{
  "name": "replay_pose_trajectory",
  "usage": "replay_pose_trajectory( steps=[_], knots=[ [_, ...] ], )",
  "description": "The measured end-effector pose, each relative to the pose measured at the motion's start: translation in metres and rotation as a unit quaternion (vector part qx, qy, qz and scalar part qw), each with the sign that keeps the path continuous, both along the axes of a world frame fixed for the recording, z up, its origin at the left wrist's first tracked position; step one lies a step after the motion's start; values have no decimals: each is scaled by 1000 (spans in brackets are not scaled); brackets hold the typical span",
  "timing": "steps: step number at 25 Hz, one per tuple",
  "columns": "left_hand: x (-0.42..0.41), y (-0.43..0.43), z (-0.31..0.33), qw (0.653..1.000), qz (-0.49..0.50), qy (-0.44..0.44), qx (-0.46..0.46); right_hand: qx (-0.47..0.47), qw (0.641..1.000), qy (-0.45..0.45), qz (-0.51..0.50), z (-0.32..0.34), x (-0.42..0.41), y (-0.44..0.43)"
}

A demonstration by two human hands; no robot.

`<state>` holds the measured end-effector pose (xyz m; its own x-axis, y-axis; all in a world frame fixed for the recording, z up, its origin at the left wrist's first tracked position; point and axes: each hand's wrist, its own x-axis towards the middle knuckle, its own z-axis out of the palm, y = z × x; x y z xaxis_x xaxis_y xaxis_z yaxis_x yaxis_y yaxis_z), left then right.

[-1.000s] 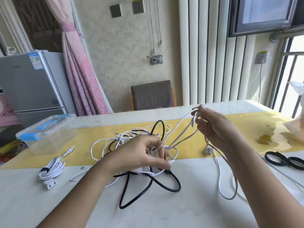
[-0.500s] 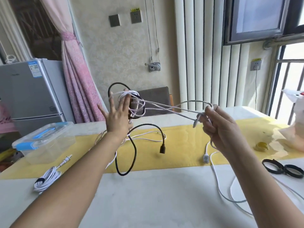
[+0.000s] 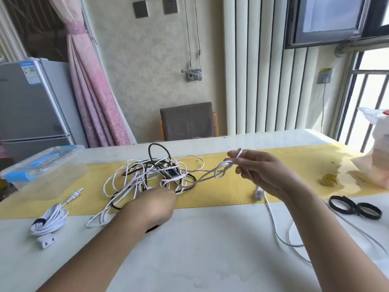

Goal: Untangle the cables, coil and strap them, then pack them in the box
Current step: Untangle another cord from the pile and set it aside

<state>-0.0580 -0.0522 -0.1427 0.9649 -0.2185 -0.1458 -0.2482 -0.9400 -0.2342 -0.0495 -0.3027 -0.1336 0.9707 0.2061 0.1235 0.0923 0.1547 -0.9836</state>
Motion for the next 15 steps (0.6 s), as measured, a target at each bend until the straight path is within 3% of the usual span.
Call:
replay_pose_trajectory(
  steps=[2,4,6,8,10,11,13,15],
  knots=[
    [-21,-12,25,986,-58,-98,-125,-8,1000,-8,4,0,-1,3],
    [-31,-32,42,914,-80,-202,-343,7,999,-10,32,3,-5,5],
    [-25,-49,42,840,-102,-155,-510,32,996,-15,81,7,-10,5],
    [-12,-58,30,793,-108,-43,-598,3,996,-36,83,8,-12,4],
    [-2,-58,16,752,-92,31,-652,-90,993,-59,41,8,-13,0],
    [2,-57,10,748,-85,38,-657,-159,985,-65,21,9,-13,-2],
    [7,-56,1,739,-62,28,-670,-331,940,-84,-29,10,-14,-9],
    [11,-52,-4,705,-22,20,-709,-441,880,-111,-138,10,-14,-22]
  ],
)
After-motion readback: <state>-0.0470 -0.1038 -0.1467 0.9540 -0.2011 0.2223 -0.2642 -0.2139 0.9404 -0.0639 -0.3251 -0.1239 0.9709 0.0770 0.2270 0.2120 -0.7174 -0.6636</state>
